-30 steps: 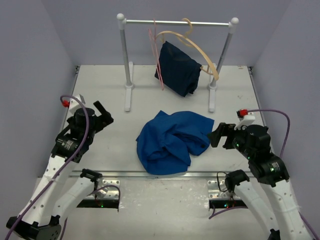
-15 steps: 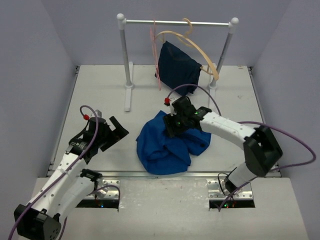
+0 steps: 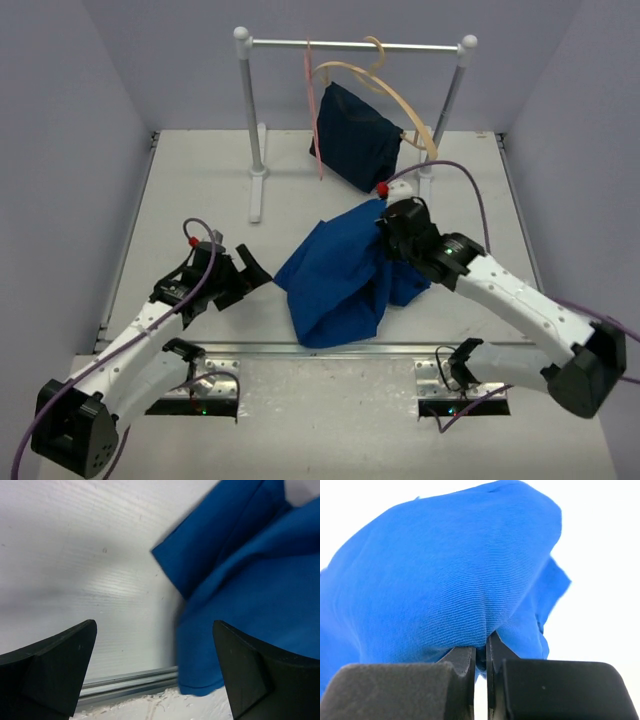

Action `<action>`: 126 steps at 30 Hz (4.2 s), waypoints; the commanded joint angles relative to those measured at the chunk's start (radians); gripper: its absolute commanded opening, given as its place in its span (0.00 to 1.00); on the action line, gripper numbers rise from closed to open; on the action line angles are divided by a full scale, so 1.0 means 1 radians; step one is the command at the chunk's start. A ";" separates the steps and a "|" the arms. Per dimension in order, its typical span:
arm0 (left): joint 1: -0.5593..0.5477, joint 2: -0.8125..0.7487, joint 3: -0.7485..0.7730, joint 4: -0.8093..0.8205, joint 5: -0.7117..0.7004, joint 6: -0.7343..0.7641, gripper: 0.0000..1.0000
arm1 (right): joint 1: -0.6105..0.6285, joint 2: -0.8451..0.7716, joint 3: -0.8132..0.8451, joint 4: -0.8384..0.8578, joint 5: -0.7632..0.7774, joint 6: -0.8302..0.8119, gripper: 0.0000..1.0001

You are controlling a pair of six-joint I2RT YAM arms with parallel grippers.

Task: Place the trousers on the hanger
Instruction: Flatten out the trousers at the center of the board.

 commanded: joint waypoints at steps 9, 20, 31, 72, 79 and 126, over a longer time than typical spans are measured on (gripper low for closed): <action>-0.349 0.511 0.215 0.297 -0.245 -0.108 0.90 | -0.125 -0.209 -0.102 -0.252 0.231 0.114 0.19; -0.365 0.894 0.530 0.278 -0.385 -0.011 0.74 | -0.125 -0.297 -0.111 -0.250 0.158 0.130 0.41; -0.365 1.069 0.601 0.248 -0.353 0.016 0.16 | -0.125 -0.331 -0.134 -0.221 0.136 0.122 0.70; 0.043 0.244 0.350 -0.103 -0.605 0.027 0.00 | -0.354 0.668 -0.050 0.382 -0.625 0.239 0.65; 0.044 0.226 0.398 -0.127 -0.634 0.058 0.00 | -0.374 0.499 -0.105 0.354 -0.631 0.219 0.00; 0.421 -0.138 0.380 -0.325 -0.762 -0.154 1.00 | -0.625 -0.007 0.044 -0.015 -0.669 0.078 0.85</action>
